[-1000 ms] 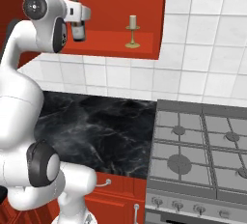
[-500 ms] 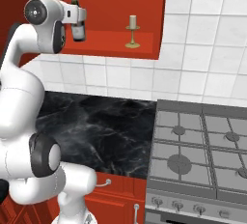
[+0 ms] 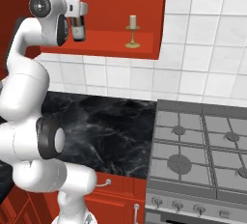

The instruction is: Get the candle and the wine from the cabinet and move them to the dining counter.

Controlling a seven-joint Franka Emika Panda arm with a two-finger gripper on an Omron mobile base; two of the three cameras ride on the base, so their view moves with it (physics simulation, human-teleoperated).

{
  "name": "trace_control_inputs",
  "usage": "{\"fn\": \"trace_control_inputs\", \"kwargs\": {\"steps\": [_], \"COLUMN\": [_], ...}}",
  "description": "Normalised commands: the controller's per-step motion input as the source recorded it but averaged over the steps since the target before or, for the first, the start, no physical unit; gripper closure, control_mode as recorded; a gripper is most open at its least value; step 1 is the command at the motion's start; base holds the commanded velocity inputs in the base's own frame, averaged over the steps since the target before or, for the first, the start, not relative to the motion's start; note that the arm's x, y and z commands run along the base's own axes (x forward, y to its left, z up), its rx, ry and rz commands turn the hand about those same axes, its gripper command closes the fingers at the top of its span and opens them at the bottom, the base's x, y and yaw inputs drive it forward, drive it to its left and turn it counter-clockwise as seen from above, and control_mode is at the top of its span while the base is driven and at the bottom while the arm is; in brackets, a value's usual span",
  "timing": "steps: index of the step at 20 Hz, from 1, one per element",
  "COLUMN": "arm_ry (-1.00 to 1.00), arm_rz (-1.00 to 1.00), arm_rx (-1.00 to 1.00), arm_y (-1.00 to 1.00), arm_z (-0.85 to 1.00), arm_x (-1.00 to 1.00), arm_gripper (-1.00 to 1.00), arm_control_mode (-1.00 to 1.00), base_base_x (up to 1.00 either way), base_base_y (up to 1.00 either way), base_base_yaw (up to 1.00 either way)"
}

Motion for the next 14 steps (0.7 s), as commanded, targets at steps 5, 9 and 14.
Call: {"fn": "trace_control_inputs", "kwargs": {"steps": [5,9,14], "arm_ry": [0.0,0.0,0.0], "arm_rz": [0.0,0.0,0.0], "arm_rx": [0.0,0.0,0.0], "arm_y": [0.02,0.0,0.01], "arm_z": [0.0,0.0,0.0], "arm_x": [0.28,0.24,0.15], "arm_gripper": [-1.0,-1.0,-1.0], "arm_control_mode": [-1.0,-1.0,-1.0], "base_base_x": [0.0,0.0,0.0], "base_base_y": [0.0,0.0,0.0], "base_base_yaw": [0.0,0.0,0.0]}}
